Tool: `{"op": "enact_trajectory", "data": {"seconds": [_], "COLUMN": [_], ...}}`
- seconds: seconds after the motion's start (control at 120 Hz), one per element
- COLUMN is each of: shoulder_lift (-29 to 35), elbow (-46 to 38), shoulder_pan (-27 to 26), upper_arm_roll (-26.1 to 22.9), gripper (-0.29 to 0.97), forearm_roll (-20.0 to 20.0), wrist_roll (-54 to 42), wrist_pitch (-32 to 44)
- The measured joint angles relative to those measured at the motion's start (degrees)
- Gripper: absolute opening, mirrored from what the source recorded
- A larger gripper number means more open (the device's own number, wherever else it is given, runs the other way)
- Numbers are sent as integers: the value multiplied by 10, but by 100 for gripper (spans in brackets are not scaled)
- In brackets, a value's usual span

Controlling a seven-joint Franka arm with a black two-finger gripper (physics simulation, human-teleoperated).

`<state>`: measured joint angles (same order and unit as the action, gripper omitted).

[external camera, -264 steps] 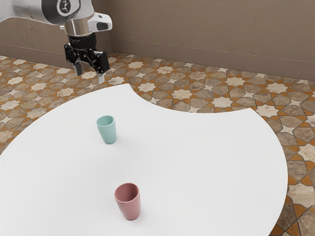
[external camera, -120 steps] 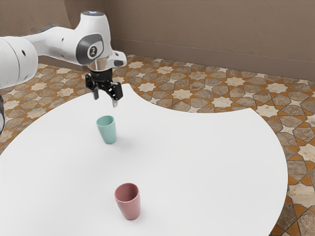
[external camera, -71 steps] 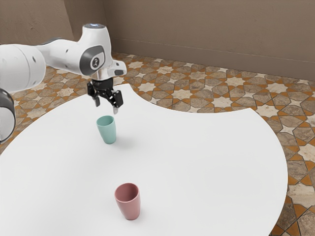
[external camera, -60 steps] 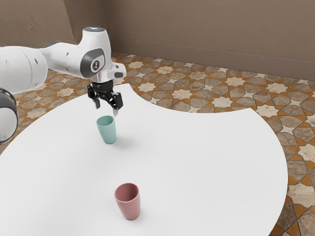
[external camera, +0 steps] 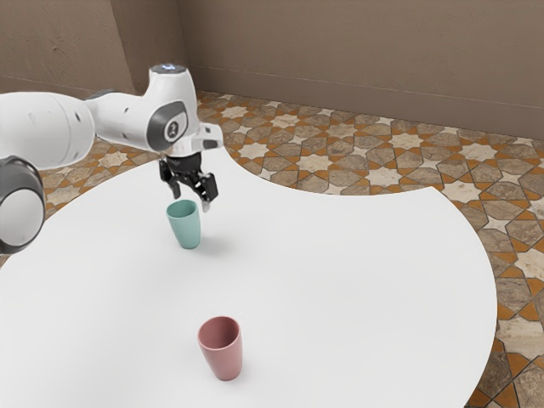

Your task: Place the left cup onto the right cup

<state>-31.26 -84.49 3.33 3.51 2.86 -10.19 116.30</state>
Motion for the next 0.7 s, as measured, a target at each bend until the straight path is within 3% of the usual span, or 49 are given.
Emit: {"op": "enact_trajectory", "data": {"seconds": [0.7], "shoulder_lift": [-32], "elbow": [0], "shoulder_pan": [4], "upper_arm_roll": [0], "gripper": [68], "forearm_roll": [-4], "wrist_roll": [-13], "wrist_pitch": [33]}}
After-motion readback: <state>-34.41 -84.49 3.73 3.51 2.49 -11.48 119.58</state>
